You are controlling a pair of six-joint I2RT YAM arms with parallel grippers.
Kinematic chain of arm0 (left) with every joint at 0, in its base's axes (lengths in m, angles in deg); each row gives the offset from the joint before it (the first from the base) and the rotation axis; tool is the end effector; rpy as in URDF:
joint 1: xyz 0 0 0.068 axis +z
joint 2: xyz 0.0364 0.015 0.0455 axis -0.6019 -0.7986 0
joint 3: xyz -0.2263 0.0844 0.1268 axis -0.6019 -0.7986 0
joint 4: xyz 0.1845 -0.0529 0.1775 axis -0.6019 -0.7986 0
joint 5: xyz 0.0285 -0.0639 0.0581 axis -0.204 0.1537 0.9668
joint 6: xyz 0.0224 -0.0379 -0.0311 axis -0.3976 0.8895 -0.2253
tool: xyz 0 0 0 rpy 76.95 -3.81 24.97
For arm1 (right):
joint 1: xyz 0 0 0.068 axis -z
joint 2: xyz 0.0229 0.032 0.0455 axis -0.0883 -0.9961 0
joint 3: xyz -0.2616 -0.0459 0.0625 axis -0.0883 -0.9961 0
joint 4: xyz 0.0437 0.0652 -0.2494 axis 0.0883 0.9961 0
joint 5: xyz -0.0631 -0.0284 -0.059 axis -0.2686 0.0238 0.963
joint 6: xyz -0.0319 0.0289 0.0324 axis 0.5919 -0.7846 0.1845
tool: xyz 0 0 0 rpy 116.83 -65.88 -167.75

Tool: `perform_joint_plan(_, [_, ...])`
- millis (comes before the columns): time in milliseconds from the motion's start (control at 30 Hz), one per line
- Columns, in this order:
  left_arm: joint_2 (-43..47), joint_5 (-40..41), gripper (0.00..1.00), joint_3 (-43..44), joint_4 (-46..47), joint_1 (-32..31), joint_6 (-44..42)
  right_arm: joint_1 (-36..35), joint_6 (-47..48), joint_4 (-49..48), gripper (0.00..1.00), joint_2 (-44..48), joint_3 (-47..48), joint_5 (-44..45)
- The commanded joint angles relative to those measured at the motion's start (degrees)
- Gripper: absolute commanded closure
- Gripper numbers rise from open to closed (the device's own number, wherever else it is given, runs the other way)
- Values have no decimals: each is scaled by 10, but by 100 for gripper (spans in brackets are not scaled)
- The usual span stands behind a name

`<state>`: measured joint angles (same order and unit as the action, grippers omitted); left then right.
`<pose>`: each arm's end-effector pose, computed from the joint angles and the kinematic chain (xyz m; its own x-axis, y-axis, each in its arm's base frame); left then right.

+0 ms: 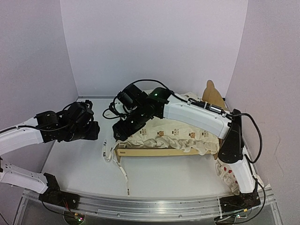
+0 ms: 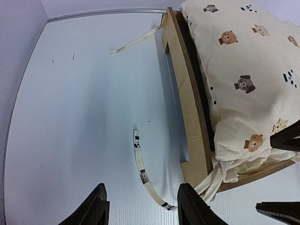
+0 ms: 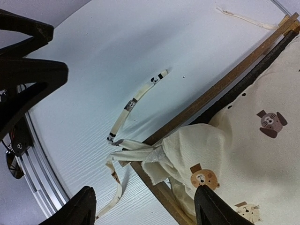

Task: Set up the pet bed

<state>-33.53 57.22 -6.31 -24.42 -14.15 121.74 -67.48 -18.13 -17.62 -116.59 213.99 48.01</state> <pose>0.1495 -0.1580 0.2887 -0.6668 0.0306 -0.7446 0.1224 0.9901 -0.0688 0.2343 0.4469 0.3014 -0.4688 -0.6008 -0.6476 -0.8233 0.5627 0.0740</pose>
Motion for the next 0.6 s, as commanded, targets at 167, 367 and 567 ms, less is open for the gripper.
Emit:
perform_joint_plan(167, [36, 22, 50, -20, 6, 3, 7, -3, 30, -40, 26, -55, 27, 51])
perform_joint_plan(367, [36, 20, 50, -22, 6, 2, 7, -3, 52, -44, 27, -72, 11, 111])
perform_joint_plan(567, [33, 19, 50, -22, 9, 3, 5, -3, 63, -49, 41, -77, -17, 135])
